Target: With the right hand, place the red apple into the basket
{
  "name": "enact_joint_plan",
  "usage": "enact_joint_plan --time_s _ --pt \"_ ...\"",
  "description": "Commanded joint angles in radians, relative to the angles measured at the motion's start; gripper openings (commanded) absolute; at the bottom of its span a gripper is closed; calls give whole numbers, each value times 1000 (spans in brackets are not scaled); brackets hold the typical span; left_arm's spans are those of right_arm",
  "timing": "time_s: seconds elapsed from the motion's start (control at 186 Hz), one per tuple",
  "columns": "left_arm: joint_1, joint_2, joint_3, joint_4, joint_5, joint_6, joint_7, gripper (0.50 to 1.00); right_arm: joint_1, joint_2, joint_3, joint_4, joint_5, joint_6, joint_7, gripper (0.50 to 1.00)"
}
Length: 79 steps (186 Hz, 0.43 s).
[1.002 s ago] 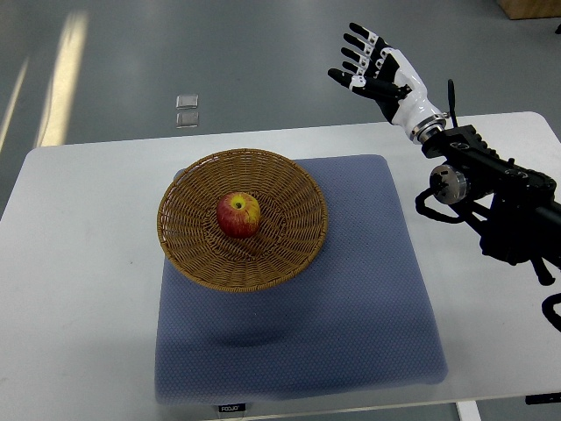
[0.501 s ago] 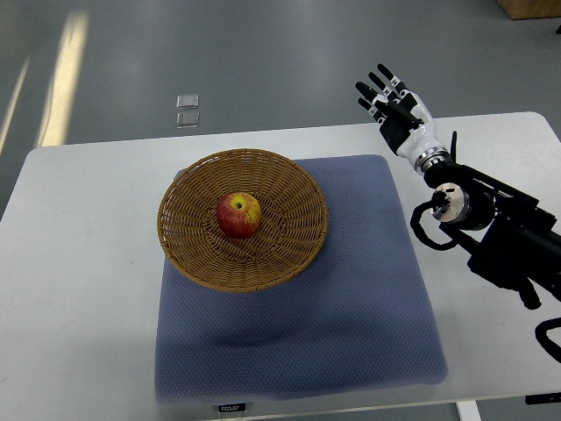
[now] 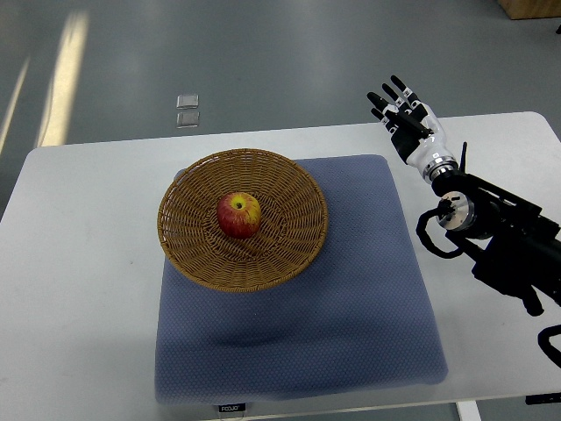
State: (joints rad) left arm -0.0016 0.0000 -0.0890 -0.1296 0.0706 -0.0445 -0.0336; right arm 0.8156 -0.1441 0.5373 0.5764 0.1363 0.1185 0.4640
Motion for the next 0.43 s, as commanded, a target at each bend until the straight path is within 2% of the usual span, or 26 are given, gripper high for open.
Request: enact_joint_plan --time_s 0.0,0.42 --pt "0 0 0 -1 0 0 0 1000 -18 0 -7 -3 0 1 8 924" --pt "0 0 0 1 0 0 0 1000 -29 1 3 -6 -1 -7 15 924"
